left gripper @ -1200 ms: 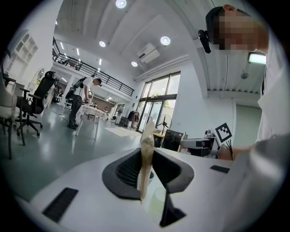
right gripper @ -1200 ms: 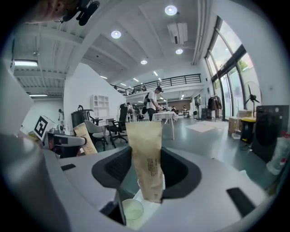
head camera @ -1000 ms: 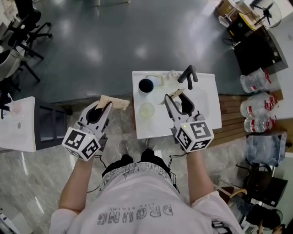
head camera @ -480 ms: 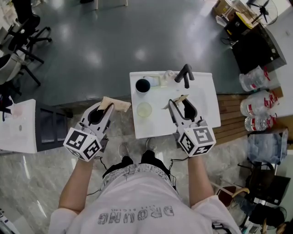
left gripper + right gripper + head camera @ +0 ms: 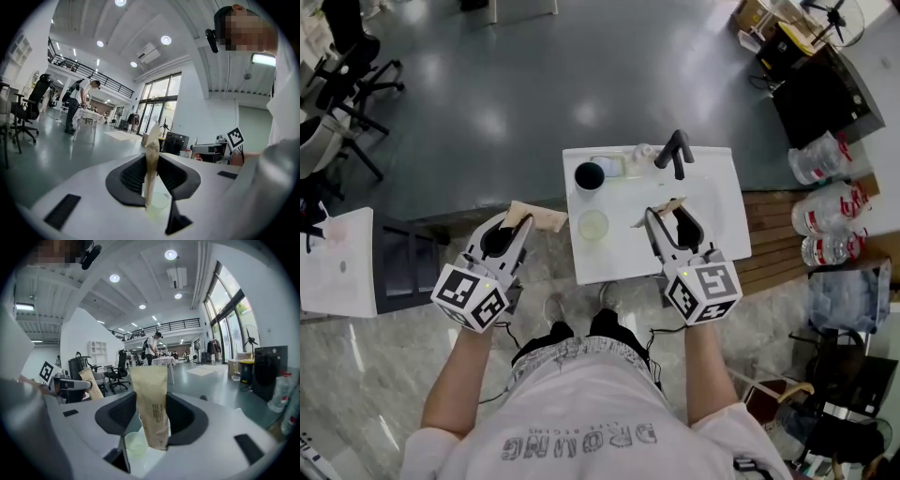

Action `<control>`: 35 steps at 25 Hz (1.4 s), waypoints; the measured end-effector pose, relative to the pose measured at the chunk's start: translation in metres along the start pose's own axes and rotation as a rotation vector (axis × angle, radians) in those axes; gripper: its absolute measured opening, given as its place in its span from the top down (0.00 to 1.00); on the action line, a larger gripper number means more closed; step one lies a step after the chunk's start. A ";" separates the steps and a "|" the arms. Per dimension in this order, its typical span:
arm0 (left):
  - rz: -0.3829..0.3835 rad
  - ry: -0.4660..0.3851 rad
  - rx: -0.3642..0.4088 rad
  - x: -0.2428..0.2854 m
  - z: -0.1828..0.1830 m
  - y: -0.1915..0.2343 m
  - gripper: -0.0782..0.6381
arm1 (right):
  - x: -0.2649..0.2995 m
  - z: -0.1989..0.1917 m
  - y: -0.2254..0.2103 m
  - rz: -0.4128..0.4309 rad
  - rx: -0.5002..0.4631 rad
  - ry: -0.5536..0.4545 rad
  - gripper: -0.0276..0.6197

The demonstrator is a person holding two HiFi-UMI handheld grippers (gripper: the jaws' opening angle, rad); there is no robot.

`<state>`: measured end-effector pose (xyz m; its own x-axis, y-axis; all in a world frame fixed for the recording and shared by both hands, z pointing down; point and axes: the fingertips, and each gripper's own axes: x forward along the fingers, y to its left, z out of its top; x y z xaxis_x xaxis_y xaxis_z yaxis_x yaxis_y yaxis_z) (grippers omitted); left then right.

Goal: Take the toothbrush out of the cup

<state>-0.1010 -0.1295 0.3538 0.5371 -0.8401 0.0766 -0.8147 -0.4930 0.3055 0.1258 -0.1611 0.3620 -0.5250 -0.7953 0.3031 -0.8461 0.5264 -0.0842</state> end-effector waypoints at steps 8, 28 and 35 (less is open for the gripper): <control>-0.005 0.001 0.001 0.000 0.000 -0.005 0.77 | -0.002 0.000 0.002 0.004 0.001 -0.001 0.63; 0.006 -0.005 -0.002 -0.002 -0.001 -0.007 0.77 | -0.002 -0.003 0.004 0.010 0.002 0.000 0.71; 0.007 0.000 0.001 -0.001 -0.003 -0.004 0.77 | 0.002 -0.003 0.004 0.014 0.005 -0.002 0.71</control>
<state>-0.0981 -0.1261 0.3550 0.5316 -0.8434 0.0781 -0.8185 -0.4878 0.3036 0.1219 -0.1599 0.3647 -0.5369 -0.7884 0.3003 -0.8391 0.5360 -0.0930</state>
